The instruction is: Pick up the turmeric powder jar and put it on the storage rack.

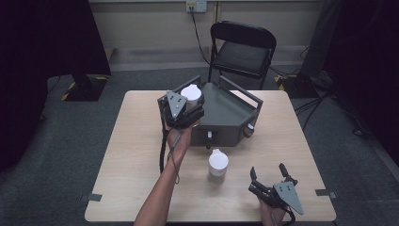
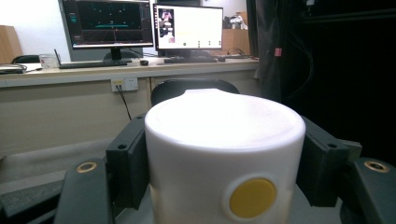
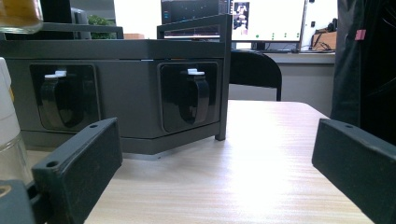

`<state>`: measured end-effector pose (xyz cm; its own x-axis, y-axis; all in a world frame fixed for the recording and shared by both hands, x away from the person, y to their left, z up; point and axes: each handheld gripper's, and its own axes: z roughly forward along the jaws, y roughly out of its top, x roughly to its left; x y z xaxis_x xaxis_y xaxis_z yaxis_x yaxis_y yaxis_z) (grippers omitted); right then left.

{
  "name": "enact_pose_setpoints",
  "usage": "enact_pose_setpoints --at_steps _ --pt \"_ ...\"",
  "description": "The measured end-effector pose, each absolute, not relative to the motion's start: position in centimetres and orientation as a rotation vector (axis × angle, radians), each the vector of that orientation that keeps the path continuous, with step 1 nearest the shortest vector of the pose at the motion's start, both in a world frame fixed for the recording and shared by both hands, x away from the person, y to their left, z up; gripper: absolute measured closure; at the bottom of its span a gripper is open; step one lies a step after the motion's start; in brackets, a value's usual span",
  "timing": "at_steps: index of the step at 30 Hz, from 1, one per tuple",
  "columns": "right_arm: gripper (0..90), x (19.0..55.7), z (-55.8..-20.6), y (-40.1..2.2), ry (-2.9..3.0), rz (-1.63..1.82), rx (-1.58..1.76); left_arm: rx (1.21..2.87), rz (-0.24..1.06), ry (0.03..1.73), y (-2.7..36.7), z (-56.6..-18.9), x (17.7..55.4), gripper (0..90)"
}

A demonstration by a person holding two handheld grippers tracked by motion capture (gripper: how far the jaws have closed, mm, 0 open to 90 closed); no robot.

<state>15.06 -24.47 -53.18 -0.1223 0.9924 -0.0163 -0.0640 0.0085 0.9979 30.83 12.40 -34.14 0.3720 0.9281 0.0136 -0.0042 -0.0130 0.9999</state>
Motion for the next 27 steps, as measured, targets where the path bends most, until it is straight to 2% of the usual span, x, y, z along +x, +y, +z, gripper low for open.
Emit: enact_pose_setpoints --at_steps 10,17,27 --pt "0.3 15.1 -53.2 -24.5 1.257 1.32 1.092 1.389 0.932 0.935 12.0 -34.4 33.4 30.7" --pt "0.3 15.1 -53.2 -24.5 1.257 1.319 1.093 1.414 0.947 0.947 11.8 -34.6 33.7 30.7" --pt "0.4 15.1 -53.2 -24.4 1.256 1.317 1.094 1.413 0.906 1.0 11.8 -34.9 34.2 30.7"
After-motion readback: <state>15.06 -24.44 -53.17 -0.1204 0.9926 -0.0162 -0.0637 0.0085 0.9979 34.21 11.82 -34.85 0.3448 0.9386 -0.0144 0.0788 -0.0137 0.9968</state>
